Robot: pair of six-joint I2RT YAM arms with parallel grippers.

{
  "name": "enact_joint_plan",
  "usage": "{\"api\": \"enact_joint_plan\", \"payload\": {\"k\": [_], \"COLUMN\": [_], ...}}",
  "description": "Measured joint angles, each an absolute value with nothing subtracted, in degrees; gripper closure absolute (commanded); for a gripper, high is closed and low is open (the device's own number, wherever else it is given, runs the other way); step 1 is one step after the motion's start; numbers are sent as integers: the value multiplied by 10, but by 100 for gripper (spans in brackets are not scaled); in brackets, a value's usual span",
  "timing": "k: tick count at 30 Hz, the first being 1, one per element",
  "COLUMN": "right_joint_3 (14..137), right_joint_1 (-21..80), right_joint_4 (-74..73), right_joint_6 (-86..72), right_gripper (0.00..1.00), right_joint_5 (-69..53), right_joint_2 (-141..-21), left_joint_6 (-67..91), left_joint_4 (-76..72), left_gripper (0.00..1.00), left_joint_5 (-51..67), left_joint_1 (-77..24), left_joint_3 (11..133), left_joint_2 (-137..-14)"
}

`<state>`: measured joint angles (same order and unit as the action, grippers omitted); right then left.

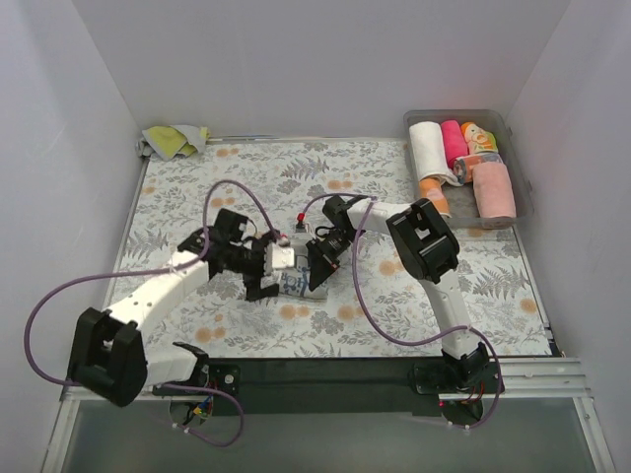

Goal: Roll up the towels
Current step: Roll the towel

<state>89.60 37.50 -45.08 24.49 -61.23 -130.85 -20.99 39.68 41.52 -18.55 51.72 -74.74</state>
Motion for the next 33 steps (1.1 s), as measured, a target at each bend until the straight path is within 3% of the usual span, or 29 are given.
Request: {"api": "enact_joint_plan", "payload": {"k": [5,14,17,18,21,23,24,25,27,28,33], "right_joint_3": [912,926,926,926,929,929,929,929,924,919,889], "right_joint_1": [363,361,360,360,360,359,356,354,348,343,298], "right_joint_4": [-473,-498,-501,-501,-504,-505,-506,-507,-507,-508,-479], "right_joint_6": [237,228,225,224,218,211,208,205,200,197,215], "right_gripper": [99,99,99,99,99,83,74,58,43,26,23], "right_joint_5": [-653,-682,-684,-686,-683,-679,-677,-675,-663,-656,-544], "right_joint_2": [-1340,-1366,-1368,-1369,-1370,-1370,-1369,-1367,-1352,-1339,-1222], "left_joint_6": [-231,-247,-265,-272,-292,-298,-301,-302,-300,-298,-284], "left_joint_4": [337,204,189,189,177,183,192,201,222,234,322], "left_gripper": [24,35,51,63,77,87,89,92,94,95,96], "left_joint_5": [339,266,261,260,257,256,256,257,261,264,308], "left_joint_1": [-319,-390,-399,-399,-401,-402,-402,-402,-402,-401,-385], "left_joint_3": [427,420,407,404,404,413,421,430,447,458,524], "left_joint_2": [-687,-775,-794,-802,-829,-838,-843,-849,-859,-865,-911]}}
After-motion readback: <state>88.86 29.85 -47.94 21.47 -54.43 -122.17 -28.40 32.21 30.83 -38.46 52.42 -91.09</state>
